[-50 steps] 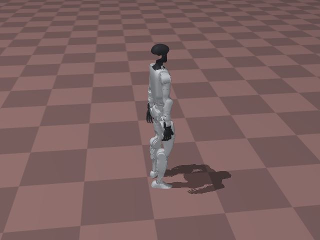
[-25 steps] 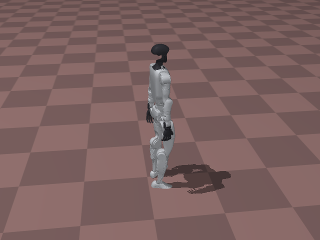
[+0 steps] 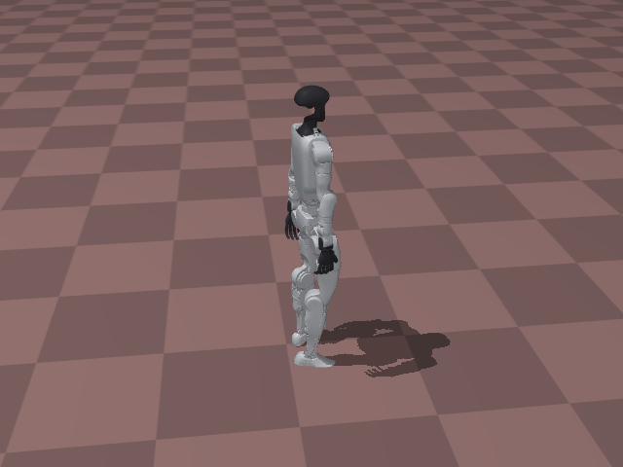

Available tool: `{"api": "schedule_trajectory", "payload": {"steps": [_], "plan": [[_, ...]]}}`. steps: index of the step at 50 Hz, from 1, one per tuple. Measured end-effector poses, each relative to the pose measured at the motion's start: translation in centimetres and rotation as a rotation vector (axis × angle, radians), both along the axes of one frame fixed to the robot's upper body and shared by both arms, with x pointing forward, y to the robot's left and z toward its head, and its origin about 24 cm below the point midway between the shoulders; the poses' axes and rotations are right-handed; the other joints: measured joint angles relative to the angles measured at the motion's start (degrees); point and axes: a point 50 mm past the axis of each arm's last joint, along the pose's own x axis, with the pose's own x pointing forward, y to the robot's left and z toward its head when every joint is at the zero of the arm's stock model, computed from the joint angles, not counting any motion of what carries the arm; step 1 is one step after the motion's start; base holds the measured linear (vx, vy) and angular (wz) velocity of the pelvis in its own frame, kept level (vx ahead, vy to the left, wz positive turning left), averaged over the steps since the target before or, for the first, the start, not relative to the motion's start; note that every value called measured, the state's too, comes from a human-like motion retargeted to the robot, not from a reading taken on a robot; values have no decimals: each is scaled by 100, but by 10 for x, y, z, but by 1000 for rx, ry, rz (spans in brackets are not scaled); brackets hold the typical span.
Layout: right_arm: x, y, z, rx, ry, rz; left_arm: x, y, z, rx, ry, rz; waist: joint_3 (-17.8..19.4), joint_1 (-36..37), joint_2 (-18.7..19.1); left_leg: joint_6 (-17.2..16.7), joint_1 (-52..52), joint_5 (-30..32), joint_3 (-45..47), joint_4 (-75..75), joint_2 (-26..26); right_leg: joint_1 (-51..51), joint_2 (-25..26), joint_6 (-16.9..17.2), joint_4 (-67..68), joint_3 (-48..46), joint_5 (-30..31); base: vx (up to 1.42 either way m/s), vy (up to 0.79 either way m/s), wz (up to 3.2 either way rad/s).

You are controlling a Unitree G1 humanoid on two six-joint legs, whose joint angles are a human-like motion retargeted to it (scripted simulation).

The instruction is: Upper body actions

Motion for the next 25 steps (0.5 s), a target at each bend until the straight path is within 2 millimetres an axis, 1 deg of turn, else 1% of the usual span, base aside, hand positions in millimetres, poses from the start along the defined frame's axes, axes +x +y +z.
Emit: {"api": "schedule_trajectory", "payload": {"steps": [25], "plan": [[0,0,0,-2,1,4,1,0,0,-4,-1,3,-6,-10,17,4,-8,146,0,-2,15,-8,11,-3,-4,-4,-10,0,0,0]]}}
